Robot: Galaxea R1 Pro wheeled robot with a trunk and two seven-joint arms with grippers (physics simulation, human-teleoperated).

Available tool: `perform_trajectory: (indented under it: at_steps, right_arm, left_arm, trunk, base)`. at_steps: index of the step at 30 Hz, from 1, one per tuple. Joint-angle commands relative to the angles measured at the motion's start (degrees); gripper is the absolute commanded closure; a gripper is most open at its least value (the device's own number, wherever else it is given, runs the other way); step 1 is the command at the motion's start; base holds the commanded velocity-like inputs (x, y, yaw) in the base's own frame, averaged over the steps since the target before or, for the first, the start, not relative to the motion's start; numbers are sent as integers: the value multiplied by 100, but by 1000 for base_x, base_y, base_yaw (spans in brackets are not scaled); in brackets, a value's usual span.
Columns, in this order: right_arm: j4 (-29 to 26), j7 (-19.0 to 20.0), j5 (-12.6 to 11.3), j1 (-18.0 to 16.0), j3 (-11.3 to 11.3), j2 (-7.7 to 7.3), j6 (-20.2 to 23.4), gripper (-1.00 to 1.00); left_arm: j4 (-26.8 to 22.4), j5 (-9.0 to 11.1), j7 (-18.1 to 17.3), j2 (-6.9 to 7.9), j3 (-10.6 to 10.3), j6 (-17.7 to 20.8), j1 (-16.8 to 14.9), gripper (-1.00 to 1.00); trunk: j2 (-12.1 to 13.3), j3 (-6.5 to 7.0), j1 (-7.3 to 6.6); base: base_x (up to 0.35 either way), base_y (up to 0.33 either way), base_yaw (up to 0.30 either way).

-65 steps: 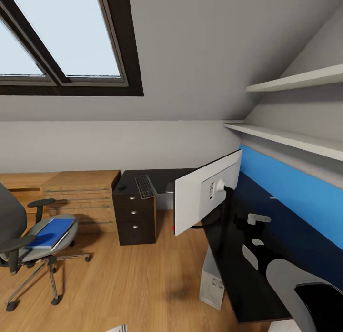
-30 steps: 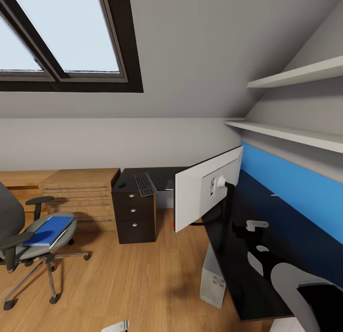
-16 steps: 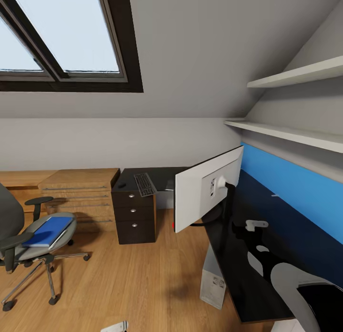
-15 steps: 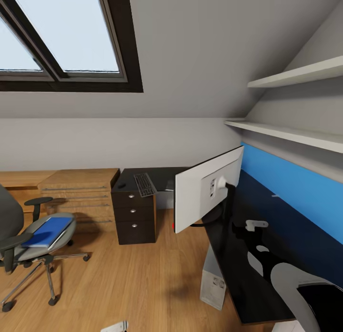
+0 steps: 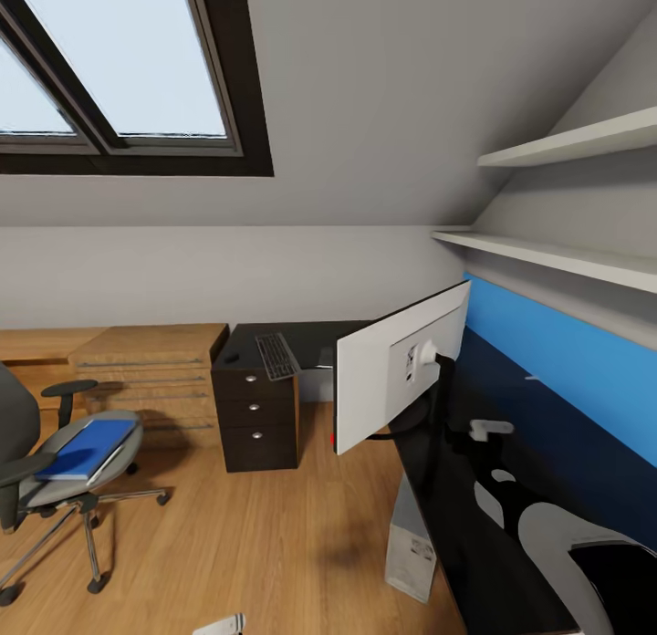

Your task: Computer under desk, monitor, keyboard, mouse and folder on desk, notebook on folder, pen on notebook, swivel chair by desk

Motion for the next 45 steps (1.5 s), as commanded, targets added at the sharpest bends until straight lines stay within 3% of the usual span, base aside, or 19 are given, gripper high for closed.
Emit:
perform_trajectory:
  at_steps: [1, 45]
  right_arm:
    - [4, -17, -47, -5, 50, -1, -24, -100]
    - [8, -27, -61, -5, 44, -12, -53, -100]
  left_arm:
    - [1, 61, 37, 6, -43, -39, -7, -100]
    - [-10, 64, 34, 11, -32, -43, -7, -100]
  trunk:
    - [-6, -8, 2]
    - [-6, -8, 2]
  base:
    - [102, 87, 0]
    - [71, 18, 0]
